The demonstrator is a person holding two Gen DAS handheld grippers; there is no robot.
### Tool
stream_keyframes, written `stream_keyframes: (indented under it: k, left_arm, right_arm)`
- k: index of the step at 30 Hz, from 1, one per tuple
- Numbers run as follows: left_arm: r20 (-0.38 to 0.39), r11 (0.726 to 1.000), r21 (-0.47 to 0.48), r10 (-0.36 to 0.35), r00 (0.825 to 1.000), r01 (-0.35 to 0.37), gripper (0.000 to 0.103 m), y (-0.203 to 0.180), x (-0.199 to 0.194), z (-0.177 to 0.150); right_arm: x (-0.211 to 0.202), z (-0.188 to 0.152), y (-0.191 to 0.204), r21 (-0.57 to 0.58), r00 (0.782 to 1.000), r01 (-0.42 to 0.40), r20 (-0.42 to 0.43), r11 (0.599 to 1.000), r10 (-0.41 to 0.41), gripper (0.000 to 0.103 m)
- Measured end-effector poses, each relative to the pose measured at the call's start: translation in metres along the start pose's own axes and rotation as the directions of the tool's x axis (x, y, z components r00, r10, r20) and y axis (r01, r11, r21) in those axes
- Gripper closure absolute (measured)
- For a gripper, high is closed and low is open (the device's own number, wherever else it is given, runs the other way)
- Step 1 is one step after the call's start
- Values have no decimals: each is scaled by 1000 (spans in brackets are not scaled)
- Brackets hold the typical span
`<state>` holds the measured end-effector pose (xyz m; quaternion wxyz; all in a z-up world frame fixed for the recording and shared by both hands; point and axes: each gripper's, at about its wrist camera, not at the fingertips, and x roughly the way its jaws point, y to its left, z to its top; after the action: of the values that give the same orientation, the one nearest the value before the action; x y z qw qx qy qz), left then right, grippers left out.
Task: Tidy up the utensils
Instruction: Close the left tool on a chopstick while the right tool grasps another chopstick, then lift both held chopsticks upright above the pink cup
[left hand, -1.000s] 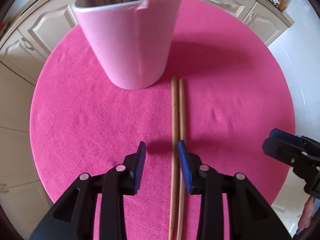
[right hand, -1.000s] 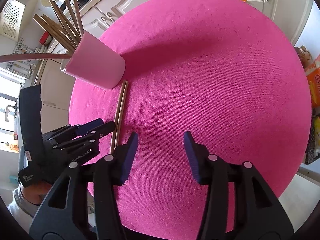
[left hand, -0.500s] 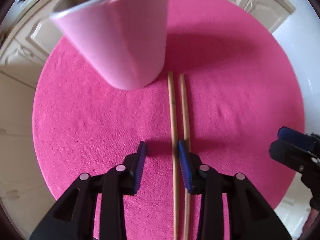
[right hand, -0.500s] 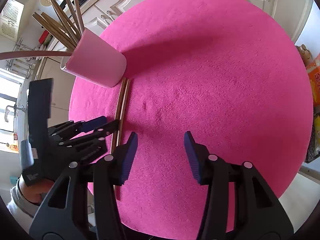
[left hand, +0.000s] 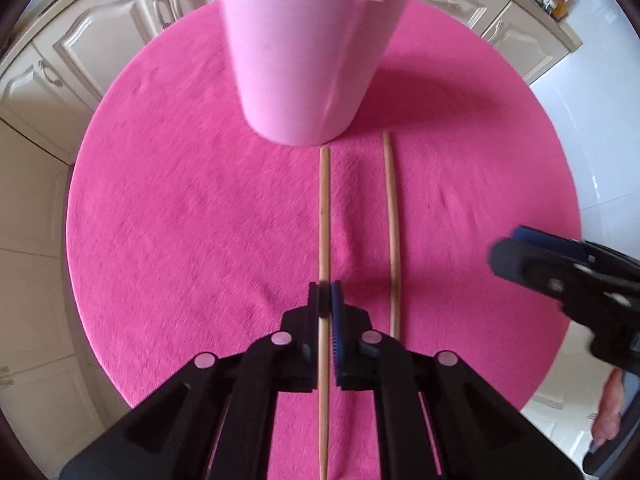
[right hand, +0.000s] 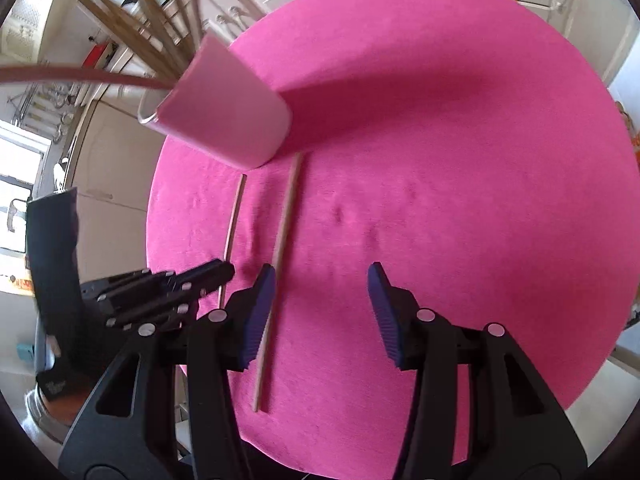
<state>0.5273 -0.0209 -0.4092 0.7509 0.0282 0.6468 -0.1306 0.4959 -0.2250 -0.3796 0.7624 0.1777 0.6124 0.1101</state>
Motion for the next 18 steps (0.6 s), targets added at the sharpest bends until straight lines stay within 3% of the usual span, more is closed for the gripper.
stream_keyframes:
  k: [2,4,5,11,18]
  left_arm:
    - [8,1000,-5,0,1000,0,97,8,-6,-4]
    - [16,1000,-23,-10,1000,10,97,18,-10,-9]
    - [21,1000,-28,-12,1000,12,97,23,-10,-14]
    - [52,998,-49,-25,998,28,97,58,-25,-20]
    - [68,998,-52,-35,997,39,97,65,-32,-25]
  right_arm:
    - [9,3,12,-16,1000,4,-15,1000,-4,71]
    - [19,6,23,-26,999,7,-34,1000,-8,74]
    - [23,7,27,-31,999,9,-42,999,-10,81]
    - [47,14,46,-37,993,66,-93,997,-69,87]
    - [65,12,56,-34,981,157,-113,987,-160,89]
